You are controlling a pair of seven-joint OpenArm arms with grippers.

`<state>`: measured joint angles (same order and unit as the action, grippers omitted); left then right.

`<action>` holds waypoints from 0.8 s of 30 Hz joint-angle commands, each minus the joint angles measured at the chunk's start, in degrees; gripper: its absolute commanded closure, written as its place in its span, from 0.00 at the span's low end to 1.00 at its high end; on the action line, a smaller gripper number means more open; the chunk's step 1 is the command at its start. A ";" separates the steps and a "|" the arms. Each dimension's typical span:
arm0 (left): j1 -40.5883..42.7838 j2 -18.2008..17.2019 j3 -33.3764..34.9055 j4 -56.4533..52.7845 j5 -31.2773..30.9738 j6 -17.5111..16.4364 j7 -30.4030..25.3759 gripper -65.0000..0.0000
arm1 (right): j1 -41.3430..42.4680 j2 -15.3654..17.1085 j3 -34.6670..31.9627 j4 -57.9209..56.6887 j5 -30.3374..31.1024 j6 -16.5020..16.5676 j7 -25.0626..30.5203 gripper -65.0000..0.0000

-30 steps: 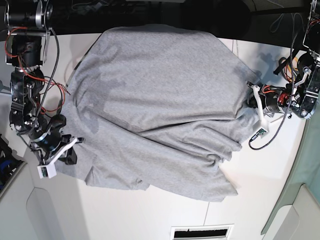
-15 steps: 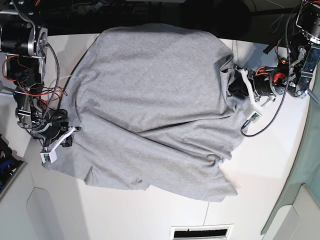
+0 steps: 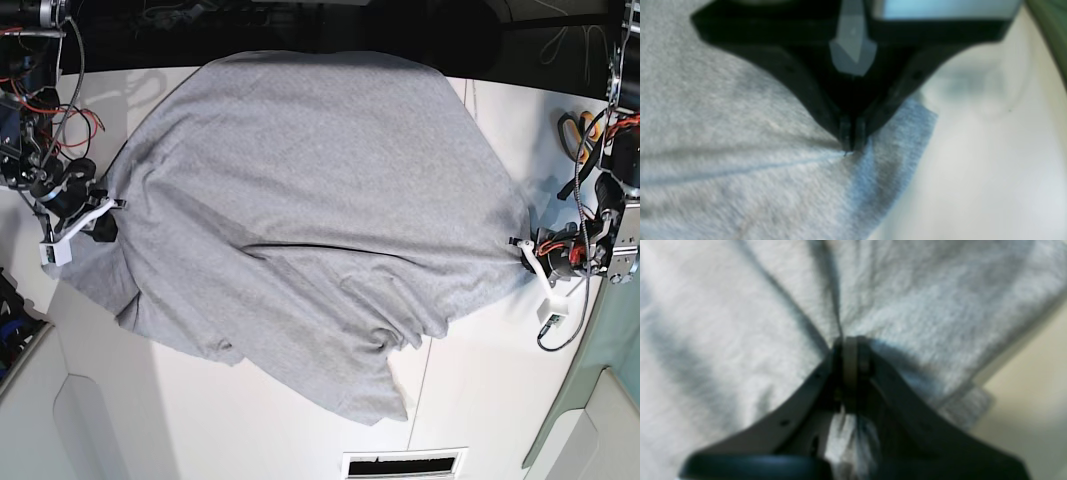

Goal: Layout the t-shirt on the table in an organized manner, then fold the t-shirt properly
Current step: 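Hold the shirt with both grippers and drag it to spread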

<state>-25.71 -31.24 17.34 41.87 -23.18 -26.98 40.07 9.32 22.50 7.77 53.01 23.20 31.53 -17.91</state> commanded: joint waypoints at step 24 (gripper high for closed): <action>-6.54 -3.54 0.22 7.45 -13.70 -3.72 9.44 1.00 | 4.92 -6.78 5.03 18.27 -1.84 -0.46 -2.47 1.00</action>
<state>-30.85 -33.85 17.87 48.53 -36.53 -30.35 49.89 12.84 15.22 12.67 70.19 20.60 30.94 -21.76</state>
